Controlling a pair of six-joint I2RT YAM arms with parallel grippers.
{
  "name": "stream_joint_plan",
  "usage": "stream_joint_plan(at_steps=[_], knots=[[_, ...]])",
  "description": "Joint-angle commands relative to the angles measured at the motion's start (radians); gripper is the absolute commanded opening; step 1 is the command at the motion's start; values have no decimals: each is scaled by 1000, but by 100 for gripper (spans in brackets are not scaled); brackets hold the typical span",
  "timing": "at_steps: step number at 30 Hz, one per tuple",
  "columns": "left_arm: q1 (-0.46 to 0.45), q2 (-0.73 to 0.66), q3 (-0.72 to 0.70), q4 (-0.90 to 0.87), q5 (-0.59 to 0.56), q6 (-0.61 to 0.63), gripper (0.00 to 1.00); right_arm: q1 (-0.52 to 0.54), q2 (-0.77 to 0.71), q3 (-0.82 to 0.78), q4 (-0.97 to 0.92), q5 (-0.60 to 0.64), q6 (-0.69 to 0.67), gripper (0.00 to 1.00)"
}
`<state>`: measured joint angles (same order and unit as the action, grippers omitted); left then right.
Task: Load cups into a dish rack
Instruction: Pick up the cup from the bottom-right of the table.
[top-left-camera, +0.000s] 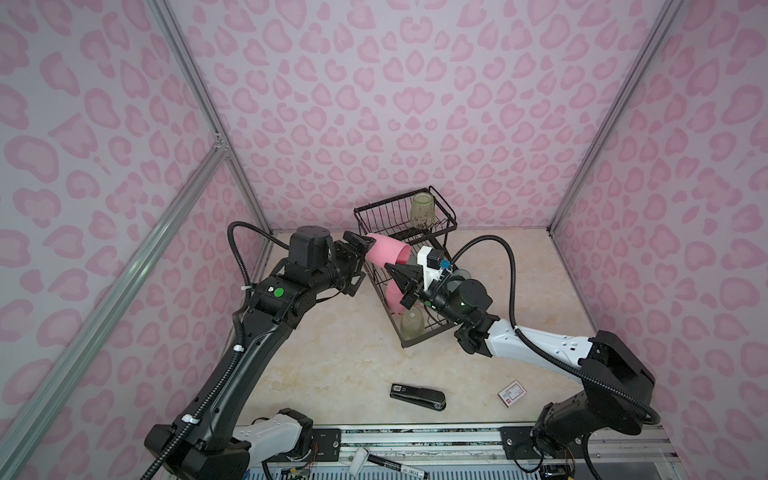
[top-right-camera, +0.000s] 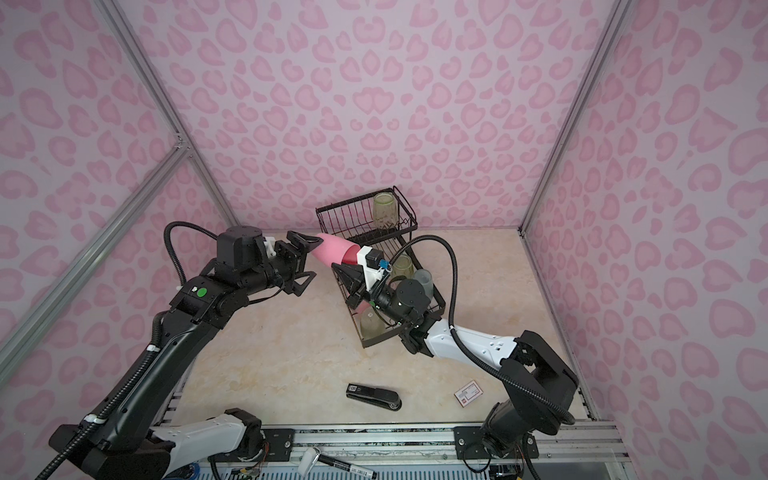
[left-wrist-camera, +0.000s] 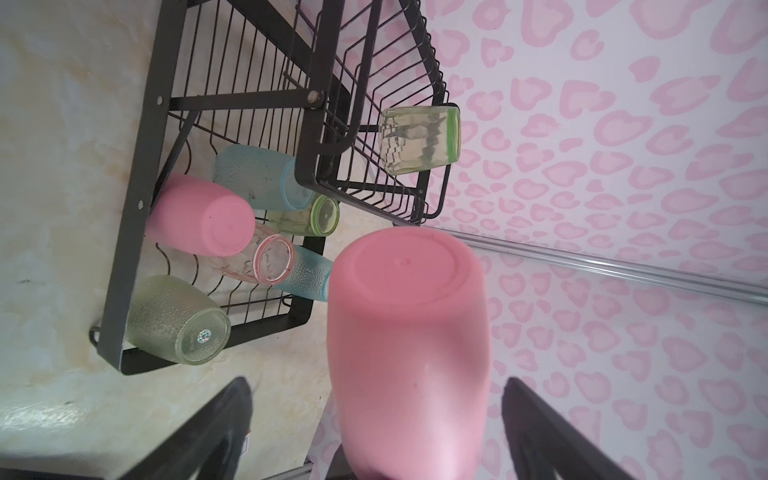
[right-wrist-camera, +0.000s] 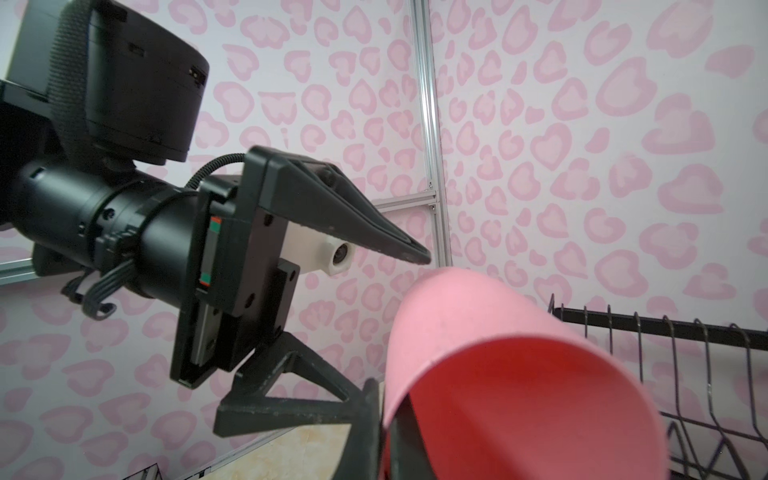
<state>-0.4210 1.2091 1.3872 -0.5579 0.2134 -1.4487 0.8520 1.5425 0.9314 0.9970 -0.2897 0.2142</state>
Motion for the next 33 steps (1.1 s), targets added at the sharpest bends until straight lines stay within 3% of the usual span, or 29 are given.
stream_joint_plan(at_steps=[1, 12, 23, 28, 33], knots=[[2, 26, -1, 107, 22, -52, 96, 2, 9, 10, 57, -28, 10, 0], [1, 49, -36, 234, -9, -95, 91, 9, -28, -26, 16, -78, 42, 0], [-15, -34, -143, 271, -91, -92, 63, 9, -37, -30, -9, -102, 73, 0], [-22, -36, -154, 294, -106, -83, 59, 9, -49, -36, -40, -95, 67, 0], [-31, -25, -164, 326, -121, -81, 57, 10, -66, -38, -75, -85, 59, 23]])
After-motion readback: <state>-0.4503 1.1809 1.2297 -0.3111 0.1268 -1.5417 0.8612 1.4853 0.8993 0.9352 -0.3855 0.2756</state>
